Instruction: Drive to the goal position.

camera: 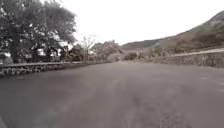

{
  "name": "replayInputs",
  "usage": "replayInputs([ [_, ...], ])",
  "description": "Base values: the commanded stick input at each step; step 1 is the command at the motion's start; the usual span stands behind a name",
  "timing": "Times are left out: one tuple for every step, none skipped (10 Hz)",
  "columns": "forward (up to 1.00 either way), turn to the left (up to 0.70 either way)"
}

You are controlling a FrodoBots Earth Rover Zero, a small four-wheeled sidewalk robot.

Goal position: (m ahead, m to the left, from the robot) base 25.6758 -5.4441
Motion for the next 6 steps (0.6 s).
replayInputs([
  [0.7,0.0],
  [0.7,0.0],
  [0.7,0.0],
  [0.7,0.0],
  [0.7,0.0],
  [0.7,0.0],
])
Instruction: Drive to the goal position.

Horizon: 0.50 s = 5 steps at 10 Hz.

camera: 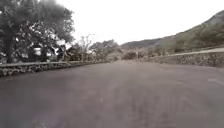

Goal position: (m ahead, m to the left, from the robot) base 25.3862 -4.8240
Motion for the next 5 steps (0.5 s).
replayInputs([
  [0.7,0.0],
  [0.7,0.0],
  [0.7,0.0],
  [0.7,0.0],
  [0.7,0.0],
])
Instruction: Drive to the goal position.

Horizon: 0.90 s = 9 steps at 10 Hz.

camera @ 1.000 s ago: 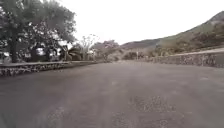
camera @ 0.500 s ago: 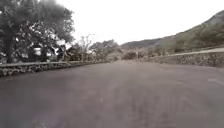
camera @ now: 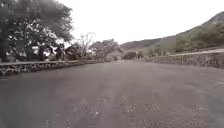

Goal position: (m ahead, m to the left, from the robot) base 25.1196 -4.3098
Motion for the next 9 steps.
replayInputs([
  [0.7,0.0],
  [0.7,0.0],
  [0.7,0.0],
  [0.7,0.0],
  [0.7,0.0],
  [0.7,0.0],
  [0.7,0.0],
  [0.7,0.0],
  [0.7,0.0],
])
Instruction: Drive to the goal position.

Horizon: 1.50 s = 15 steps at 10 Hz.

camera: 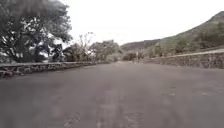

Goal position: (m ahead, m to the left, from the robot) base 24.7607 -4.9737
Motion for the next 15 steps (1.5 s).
replayInputs([
  [0.7,0.0],
  [0.7,0.0],
  [0.7,0.0],
  [0.7,0.0],
  [0.7,0.0],
  [0.7,0.0],
  [0.7,0.0],
  [0.7,0.0],
  [0.7,0.0],
  [0.7,0.0],
  [0.7,0.0],
  [0.7,0.0],
  [0.7,0.0],
  [0.7,0.0],
  [0.7,0.0],
])
